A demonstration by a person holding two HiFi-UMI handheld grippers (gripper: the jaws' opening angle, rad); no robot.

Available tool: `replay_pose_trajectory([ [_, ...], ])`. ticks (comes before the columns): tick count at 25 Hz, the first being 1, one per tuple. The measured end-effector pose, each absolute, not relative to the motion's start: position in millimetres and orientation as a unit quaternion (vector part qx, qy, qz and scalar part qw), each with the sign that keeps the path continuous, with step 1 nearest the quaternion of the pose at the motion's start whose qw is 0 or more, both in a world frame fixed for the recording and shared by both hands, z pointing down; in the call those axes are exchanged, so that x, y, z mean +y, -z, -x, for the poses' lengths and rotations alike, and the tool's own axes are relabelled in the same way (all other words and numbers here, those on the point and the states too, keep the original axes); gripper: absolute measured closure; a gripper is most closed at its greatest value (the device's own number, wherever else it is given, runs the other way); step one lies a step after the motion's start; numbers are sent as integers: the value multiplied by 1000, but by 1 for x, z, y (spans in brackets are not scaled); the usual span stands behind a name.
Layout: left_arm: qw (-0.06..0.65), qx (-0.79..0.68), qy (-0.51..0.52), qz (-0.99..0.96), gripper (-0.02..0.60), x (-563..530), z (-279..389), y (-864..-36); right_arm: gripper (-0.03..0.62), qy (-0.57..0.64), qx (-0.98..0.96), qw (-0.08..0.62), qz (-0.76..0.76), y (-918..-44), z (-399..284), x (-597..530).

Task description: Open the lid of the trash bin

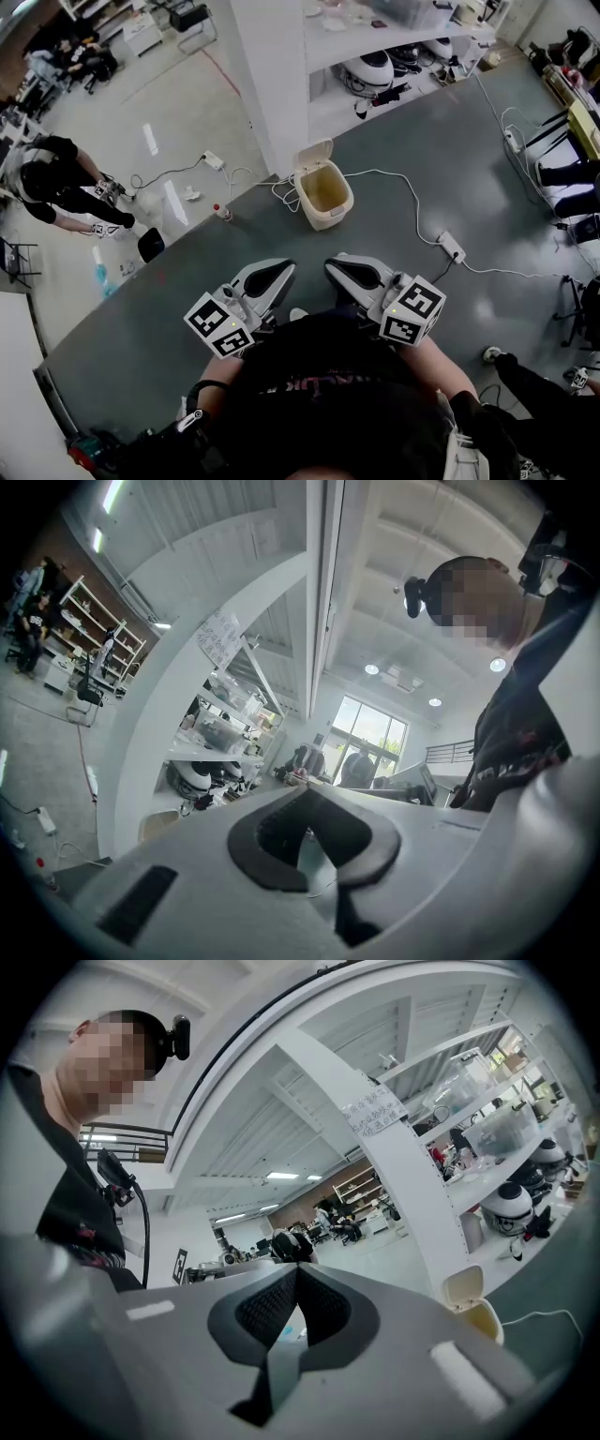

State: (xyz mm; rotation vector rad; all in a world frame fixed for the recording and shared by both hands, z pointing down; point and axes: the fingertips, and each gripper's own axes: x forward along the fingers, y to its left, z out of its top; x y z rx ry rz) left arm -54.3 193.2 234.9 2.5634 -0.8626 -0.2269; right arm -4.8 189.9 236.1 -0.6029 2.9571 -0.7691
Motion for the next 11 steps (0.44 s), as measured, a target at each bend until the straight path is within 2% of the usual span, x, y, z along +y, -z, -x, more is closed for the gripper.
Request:
replay_pose_trajectory([
  [11, 217, -315, 91, -920, 580, 192, 58, -234, 586, 249, 950, 9, 190, -236, 8, 189],
])
